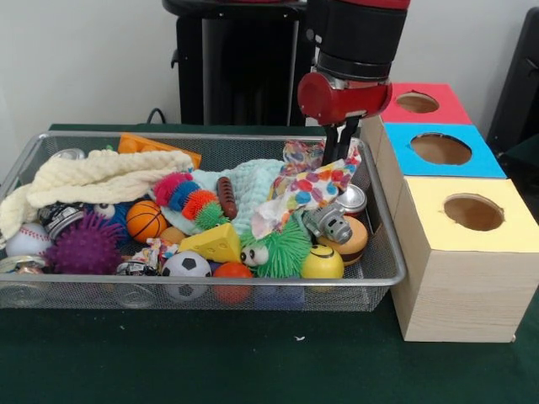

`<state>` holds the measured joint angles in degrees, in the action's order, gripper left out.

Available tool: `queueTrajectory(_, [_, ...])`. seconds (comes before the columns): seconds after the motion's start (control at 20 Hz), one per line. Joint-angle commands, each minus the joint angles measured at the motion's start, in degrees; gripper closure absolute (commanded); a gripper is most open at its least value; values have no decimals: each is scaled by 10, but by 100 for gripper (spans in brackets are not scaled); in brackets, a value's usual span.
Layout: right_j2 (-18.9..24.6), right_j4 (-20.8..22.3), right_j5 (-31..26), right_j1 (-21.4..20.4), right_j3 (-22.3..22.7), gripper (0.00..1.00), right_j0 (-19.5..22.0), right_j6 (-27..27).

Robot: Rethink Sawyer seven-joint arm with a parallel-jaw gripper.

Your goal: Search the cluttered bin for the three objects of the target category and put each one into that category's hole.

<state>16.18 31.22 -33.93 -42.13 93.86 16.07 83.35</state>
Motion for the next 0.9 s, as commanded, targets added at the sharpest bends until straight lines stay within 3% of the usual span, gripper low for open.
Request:
queueTrajectory(0.05, [16, -8, -44, 47, -11, 100, 34, -8])
queueTrajectory(0.4, [12, -28, -75, 46, -6, 100, 34, 8])
queueTrajectory(0.7, [17, -66, -121, 24, 24, 100, 45, 11])
queueTrajectory(0.9, [7, -48, -131, 21, 21, 100, 40, -9])
